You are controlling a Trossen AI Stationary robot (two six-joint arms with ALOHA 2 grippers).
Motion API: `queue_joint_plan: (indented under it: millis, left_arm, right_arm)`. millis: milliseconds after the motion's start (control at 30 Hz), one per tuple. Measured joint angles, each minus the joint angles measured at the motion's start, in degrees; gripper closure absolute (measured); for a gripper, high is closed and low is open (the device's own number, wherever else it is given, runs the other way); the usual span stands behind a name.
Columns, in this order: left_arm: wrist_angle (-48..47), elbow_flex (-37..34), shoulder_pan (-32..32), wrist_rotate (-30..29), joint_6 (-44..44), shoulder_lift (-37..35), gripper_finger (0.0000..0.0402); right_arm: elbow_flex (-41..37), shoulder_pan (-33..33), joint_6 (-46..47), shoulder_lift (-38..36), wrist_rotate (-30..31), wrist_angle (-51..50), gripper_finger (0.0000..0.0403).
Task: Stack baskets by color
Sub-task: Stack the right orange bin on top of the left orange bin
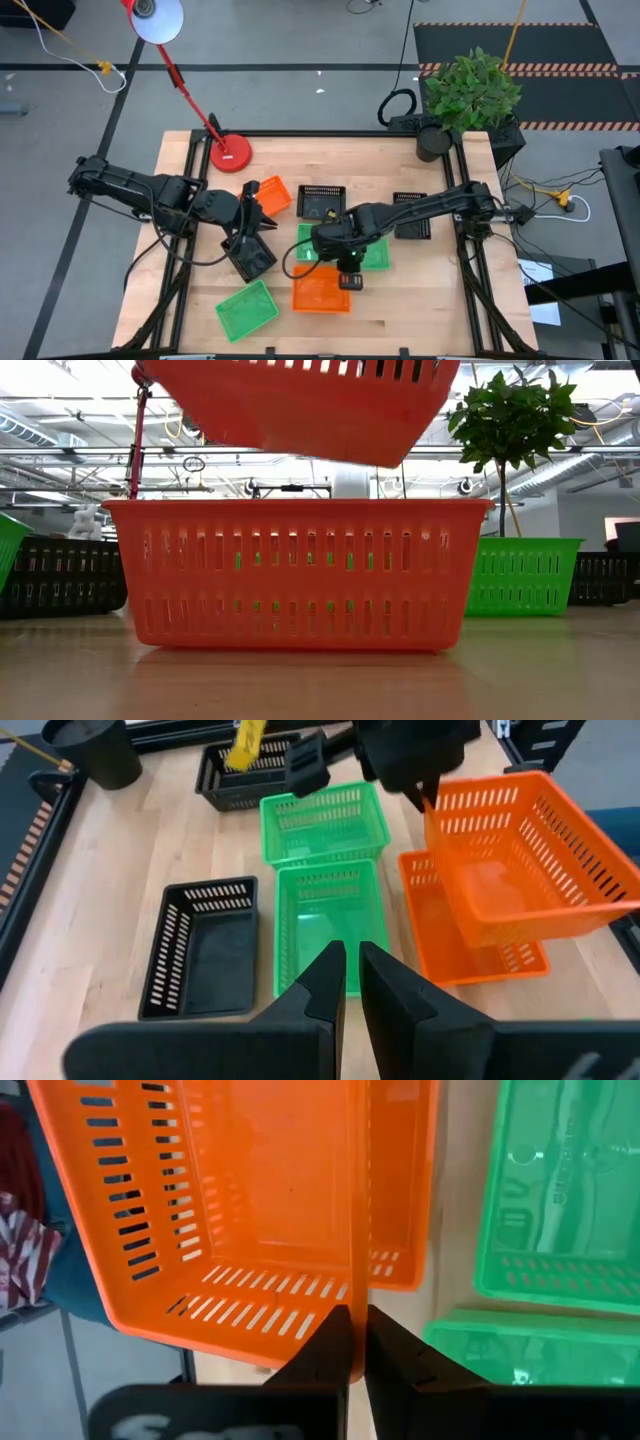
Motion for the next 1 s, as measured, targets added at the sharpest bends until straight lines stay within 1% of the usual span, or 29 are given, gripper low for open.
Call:
queue_joint_plan:
  millis: [233,533,1000]
  left_arm:
    - [0.1,0.0,0.0,0.0,0.1,0.0,0.0364]
    - [0.2,0.0,0.0,0.0,0.0,0.0,0.0364]
    - [0.1,0.0,0.0,0.0,0.1,0.0,0.0364]
  right_arm:
    - [0.0,-0.9,-0.7,2.1,0.0,0.6,0.0394]
    - [0.0,-1.4,-1.3,2.2,0.3,3.3,0.0394]
    - [-6.2,-1.4,1.3,2.2,0.4,5.5,0.0394]
